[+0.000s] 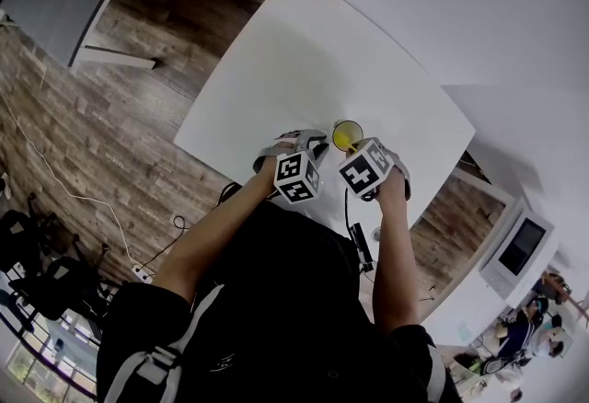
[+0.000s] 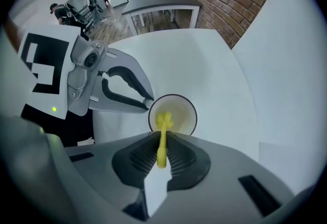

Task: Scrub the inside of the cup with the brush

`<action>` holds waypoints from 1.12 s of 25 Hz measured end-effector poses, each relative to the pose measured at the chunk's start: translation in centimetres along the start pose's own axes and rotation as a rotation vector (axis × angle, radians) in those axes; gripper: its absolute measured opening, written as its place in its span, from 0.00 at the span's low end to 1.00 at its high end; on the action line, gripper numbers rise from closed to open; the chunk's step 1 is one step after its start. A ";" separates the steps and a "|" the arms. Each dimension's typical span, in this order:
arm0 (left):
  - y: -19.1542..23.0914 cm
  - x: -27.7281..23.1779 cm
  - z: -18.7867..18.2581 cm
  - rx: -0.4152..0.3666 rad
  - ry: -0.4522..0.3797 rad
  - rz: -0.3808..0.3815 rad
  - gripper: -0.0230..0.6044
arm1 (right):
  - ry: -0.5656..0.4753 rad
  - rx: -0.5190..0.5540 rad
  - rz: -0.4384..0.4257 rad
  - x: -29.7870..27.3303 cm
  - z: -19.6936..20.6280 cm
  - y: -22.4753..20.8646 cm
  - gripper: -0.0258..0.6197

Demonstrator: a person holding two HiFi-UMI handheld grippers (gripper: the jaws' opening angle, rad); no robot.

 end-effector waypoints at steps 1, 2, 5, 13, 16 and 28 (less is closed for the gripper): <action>0.0 0.0 -0.1 -0.001 0.001 -0.003 0.13 | -0.018 -0.023 0.000 0.3 0.1 -0.1 0.09; 0.0 0.1 -0.2 -0.004 0.003 -0.008 0.13 | -0.036 -0.046 -0.001 0.7 0.1 -0.2 0.09; 0.0 0.3 -0.3 -0.017 0.018 -0.023 0.14 | -0.089 -0.108 0.002 2.0 0.6 -0.3 0.09; 0.2 1.8 0.0 0.014 0.017 -0.066 0.23 | -0.283 -0.295 0.027 5.9 3.8 -0.3 0.09; 0.5 3.3 -0.4 0.015 -0.004 -0.097 0.23 | -0.410 -0.381 0.062 7.7 5.1 -0.4 0.09; 0.3 12.8 -5.8 0.163 -0.309 -0.234 0.04 | -1.090 -0.663 0.256 14.3 9.9 3.6 0.09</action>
Point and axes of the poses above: the fingertips, and each gripper's own axes: x backward along the fingers, y to its left, z out of its underside, the point moved 6 cm from there along x, backward along the fingers
